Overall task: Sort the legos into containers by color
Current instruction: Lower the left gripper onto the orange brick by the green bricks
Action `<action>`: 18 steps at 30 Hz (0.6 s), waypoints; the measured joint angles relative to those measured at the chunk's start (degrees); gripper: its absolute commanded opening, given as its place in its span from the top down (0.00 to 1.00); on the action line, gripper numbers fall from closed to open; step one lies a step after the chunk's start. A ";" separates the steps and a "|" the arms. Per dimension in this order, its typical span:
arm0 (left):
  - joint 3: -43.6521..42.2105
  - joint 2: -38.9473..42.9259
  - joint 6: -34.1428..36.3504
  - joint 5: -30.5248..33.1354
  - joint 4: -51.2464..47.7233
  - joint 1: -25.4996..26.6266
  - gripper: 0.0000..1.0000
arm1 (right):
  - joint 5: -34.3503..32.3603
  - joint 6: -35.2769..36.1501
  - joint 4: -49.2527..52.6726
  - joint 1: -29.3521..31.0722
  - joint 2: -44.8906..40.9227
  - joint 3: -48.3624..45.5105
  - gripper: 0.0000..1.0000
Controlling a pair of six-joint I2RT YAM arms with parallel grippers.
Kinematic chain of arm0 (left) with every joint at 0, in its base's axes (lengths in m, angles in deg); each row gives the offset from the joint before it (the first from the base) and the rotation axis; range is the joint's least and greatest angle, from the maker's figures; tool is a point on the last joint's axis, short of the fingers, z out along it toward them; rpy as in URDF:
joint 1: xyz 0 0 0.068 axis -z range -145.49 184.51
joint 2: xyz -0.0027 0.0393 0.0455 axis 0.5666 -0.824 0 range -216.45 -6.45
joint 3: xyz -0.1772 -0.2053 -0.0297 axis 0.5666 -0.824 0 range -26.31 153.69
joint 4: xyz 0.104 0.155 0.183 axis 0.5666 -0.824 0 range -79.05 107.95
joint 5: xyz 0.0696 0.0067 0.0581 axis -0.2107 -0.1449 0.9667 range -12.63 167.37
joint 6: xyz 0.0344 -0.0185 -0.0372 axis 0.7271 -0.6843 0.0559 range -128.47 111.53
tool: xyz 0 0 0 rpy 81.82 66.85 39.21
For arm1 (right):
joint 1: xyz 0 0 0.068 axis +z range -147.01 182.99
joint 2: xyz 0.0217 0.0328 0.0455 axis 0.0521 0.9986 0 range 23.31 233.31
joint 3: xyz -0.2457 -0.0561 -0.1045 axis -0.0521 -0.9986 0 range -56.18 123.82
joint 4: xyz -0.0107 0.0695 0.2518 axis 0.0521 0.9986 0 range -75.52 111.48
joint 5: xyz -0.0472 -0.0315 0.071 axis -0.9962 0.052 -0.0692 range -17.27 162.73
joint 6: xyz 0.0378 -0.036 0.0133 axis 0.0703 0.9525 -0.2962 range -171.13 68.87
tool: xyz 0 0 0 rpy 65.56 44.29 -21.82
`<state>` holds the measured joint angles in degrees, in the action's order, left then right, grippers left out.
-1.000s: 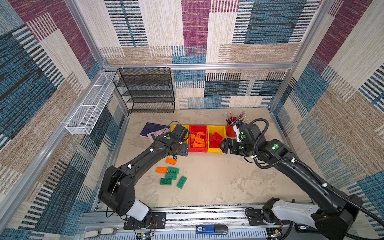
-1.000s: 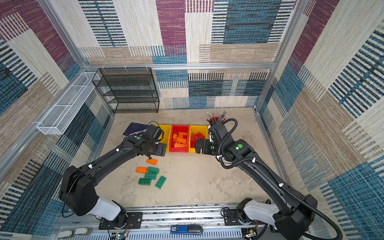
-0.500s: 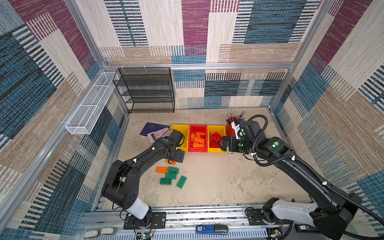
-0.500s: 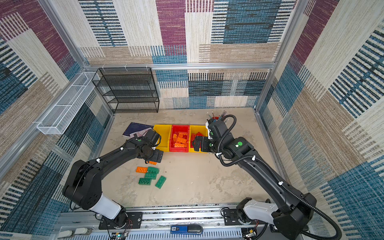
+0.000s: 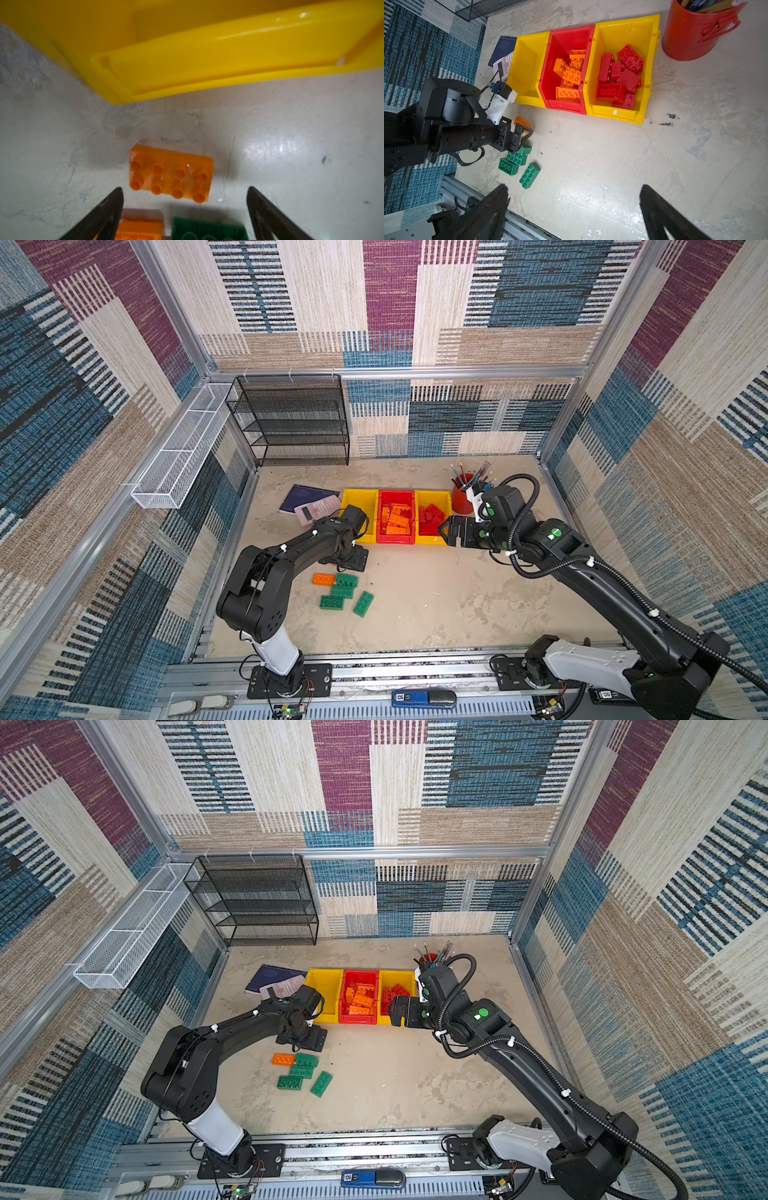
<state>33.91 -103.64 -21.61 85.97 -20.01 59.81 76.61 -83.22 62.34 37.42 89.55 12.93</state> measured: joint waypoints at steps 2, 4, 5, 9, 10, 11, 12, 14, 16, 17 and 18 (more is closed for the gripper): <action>0.00 -0.50 0.02 0.00 0.15 -0.09 0.09 | 0.00 -0.07 0.00 0.00 -0.04 -0.13 0.00; 0.00 -1.20 0.02 -0.22 0.50 -0.46 0.11 | 0.00 -0.44 0.00 0.00 -0.13 -0.13 0.00; 0.00 -1.68 0.02 -0.66 0.66 -0.76 0.11 | 0.00 -0.68 0.00 0.00 -0.17 -0.13 0.00; 0.22 -2.47 0.02 -2.19 1.11 -1.68 0.12 | -0.02 -0.92 -0.02 0.00 -0.46 -0.15 0.01; 0.31 -2.62 0.02 -2.62 1.09 -1.99 0.12 | -0.02 -1.07 -0.02 0.00 -0.59 -0.20 0.00; 0.35 -2.78 0.02 -3.02 1.09 -2.27 0.12 | -0.07 -1.09 -0.02 0.00 -0.76 -0.28 0.00; 0.44 -2.89 0.02 -3.43 1.03 -2.49 0.13 | -0.07 -1.31 -0.02 0.00 -0.96 -0.42 0.00; 0.63 -3.19 0.02 -4.42 1.16 -2.97 0.15 | -0.26 -1.51 -0.04 0.00 -1.22 -0.74 0.00; 0.90 -3.54 0.02 -5.25 1.53 -3.32 0.17 | -0.50 -1.73 0.00 0.00 -1.40 -1.11 0.00; 0.96 -3.63 0.00 -5.73 1.55 -3.41 0.20 | -0.57 -1.88 -0.02 0.00 -1.46 -1.25 0.00; 0.98 -3.72 0.00 -6.12 1.60 -3.43 0.22 | -0.72 -1.92 -0.02 0.00 -1.53 -1.36 0.00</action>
<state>34.90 -107.35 -21.61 79.85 -18.41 56.38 75.89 -85.15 62.32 37.42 88.02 11.57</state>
